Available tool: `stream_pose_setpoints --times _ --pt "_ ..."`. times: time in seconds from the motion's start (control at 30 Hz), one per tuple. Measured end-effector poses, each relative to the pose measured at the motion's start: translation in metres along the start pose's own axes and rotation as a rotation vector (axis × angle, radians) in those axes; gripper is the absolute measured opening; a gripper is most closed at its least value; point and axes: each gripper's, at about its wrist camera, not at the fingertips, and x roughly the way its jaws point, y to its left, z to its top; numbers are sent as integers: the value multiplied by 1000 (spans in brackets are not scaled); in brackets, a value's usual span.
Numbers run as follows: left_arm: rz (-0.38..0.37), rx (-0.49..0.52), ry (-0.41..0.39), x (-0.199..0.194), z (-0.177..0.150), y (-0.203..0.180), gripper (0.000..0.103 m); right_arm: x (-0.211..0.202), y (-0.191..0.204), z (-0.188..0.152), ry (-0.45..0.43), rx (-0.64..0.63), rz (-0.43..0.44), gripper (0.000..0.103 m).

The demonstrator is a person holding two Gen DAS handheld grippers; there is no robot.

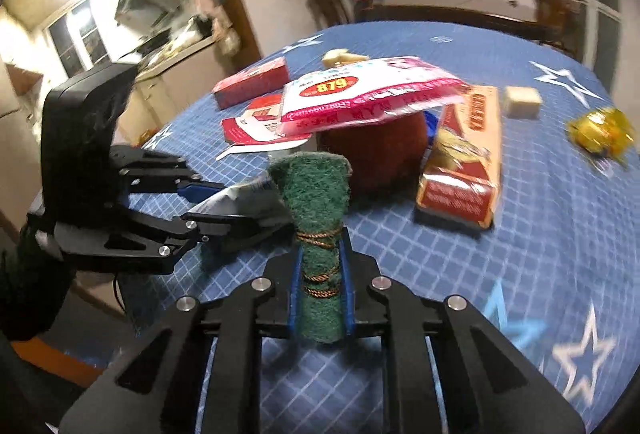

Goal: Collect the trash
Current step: 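Grasp the white plastic pouch with the left gripper while the right grasps the green scrub pad, then carry the white pouch and green scrub pad with both grippers over the bin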

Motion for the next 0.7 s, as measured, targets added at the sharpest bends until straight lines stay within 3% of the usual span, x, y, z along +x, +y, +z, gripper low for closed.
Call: stream_pose_setpoints --times 0.37,0.7 --pt "87 -101 -144 -41 -45 -41 28 -27 14 -27 -141 110 -207 14" --pt "132 -112 -305 -96 -60 -73 28 -55 29 -31 -199 99 -257 14"
